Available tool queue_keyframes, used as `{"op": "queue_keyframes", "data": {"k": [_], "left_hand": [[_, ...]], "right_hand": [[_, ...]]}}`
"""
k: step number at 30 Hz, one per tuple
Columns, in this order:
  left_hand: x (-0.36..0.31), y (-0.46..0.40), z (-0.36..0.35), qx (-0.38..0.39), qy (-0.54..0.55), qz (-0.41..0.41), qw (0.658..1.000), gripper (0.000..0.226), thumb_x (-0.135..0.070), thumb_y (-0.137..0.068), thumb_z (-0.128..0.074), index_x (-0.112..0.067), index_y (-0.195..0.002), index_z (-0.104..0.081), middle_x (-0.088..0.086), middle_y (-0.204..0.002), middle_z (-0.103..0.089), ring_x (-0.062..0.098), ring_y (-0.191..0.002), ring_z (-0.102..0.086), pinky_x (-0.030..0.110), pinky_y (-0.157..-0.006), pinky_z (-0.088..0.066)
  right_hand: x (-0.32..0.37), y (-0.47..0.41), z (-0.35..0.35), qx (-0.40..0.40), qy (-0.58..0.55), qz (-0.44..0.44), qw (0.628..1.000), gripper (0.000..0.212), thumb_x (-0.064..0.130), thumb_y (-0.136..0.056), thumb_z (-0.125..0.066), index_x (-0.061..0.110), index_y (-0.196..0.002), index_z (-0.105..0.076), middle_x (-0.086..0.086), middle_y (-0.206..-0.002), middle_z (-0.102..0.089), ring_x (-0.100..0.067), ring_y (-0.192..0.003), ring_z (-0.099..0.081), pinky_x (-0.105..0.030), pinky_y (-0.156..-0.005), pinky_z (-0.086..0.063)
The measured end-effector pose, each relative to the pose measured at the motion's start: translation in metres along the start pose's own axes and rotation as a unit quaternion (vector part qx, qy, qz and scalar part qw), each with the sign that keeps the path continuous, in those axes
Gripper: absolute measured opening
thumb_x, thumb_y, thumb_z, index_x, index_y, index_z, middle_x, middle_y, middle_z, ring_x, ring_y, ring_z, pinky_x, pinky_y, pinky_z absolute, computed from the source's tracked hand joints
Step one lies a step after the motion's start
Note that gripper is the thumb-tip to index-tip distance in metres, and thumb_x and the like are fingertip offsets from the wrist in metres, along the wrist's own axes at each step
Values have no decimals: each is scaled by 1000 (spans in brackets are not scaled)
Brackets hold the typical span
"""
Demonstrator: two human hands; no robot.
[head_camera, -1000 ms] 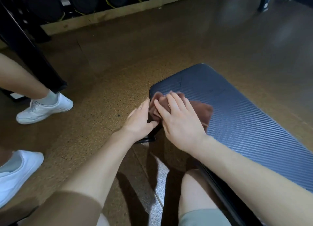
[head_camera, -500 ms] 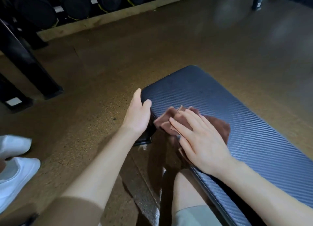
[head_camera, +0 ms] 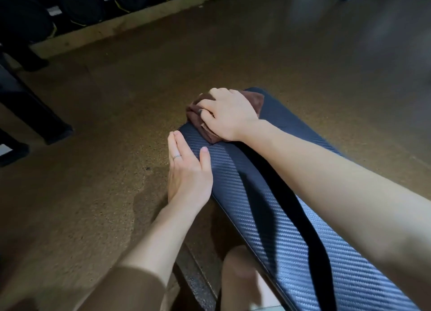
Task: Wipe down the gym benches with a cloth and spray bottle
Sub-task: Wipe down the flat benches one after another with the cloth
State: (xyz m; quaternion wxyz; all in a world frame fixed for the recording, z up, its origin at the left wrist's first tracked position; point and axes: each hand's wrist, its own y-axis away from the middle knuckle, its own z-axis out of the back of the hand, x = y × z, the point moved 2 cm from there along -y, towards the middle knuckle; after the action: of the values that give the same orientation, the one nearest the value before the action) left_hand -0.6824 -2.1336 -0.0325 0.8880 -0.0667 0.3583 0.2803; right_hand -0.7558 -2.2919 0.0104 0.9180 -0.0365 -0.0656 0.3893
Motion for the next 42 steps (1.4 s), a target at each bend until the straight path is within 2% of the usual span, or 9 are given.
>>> {"op": "queue_keyframes", "data": {"k": [4, 8, 12, 16, 22, 27, 33, 37, 42], "left_hand": [[1, 2, 2, 4, -8, -10, 1000, 71, -52, -107, -27, -25, -164, 6, -11, -171, 11, 20, -157, -16, 40, -125, -24], [1, 0, 3, 1, -24, -11, 1000, 70, -53, -106, -26, -26, -164, 2, -10, -172, 7, 22, -156, -22, 45, -123, -28], [-3, 2, 6, 3, -35, -10, 999, 70, -49, -107, -28, -20, -165, 0, -6, -172, 5, 25, -154, -26, 47, -121, -32], [-5, 3, 5, 6, -49, -3, 999, 71, -48, -107, -25, -19, -164, 3, -4, -172, 8, 25, -153, -29, 43, -119, -32], [-6, 4, 3, 7, -69, -15, 998, 73, -50, -106, -22, -17, -164, 6, -3, -172, 12, 26, -154, -26, 42, -121, -29], [-2, 4, 3, -1, -64, -21, 998, 72, -50, -106, -23, -16, -164, 2, -1, -173, 7, 26, -156, -21, 42, -123, -25], [-4, 3, 5, -4, -61, -17, 998, 70, -49, -107, -24, -17, -164, -1, -2, -173, 3, 29, -154, -25, 47, -121, -31], [-5, 2, 3, -3, -62, -17, 998, 71, -49, -107, -24, -16, -164, 1, -2, -173, 5, 27, -155, -23, 45, -123, -28], [-2, 1, 1, 5, -82, -23, 996, 74, -52, -104, -17, -14, -164, 5, -1, -172, 10, 28, -156, -21, 45, -122, -27]], "right_hand": [[-50, -7, 9, 1, 18, -81, 997, 48, 43, -104, -29, 23, -124, -67, -9, -116, -59, -30, -111, -57, -41, -90, -43], [-59, 11, 5, -15, -4, -136, 991, 46, 42, -104, -29, 27, -133, -61, -9, -136, -53, -29, -129, -46, -47, -103, -38], [-50, 114, 10, -85, -4, -123, 989, 45, 38, -101, -37, 27, -141, -56, -4, -144, -50, -28, -135, -43, -47, -103, -39], [-57, 160, 12, -44, -6, -133, 990, 51, 40, -102, -35, 27, -148, -52, -5, -150, -46, -27, -144, -36, -49, -112, -35], [-79, 78, 3, -23, -16, -117, 993, 54, 40, -101, -29, 27, -147, -53, -8, -146, -49, -30, -137, -42, -51, -107, -42], [-104, 29, 10, 20, -125, -188, 974, 45, 46, -105, -28, 47, -148, -43, -2, -152, -42, -28, -137, -44, -49, -105, -43], [-117, 116, 17, 25, -159, -231, 960, 49, 56, -97, -22, 63, -145, -31, 7, -152, -47, -25, -134, -51, -49, -107, -45], [-119, 204, 30, 44, -123, -298, 945, 45, 54, -102, -27, 62, -146, -30, 5, -147, -51, -30, -131, -53, -49, -105, -44], [-109, 159, 27, 21, -94, -294, 951, 46, 47, -104, -27, 49, -149, -34, -6, -136, -55, -36, -122, -57, -51, -99, -47]]}}
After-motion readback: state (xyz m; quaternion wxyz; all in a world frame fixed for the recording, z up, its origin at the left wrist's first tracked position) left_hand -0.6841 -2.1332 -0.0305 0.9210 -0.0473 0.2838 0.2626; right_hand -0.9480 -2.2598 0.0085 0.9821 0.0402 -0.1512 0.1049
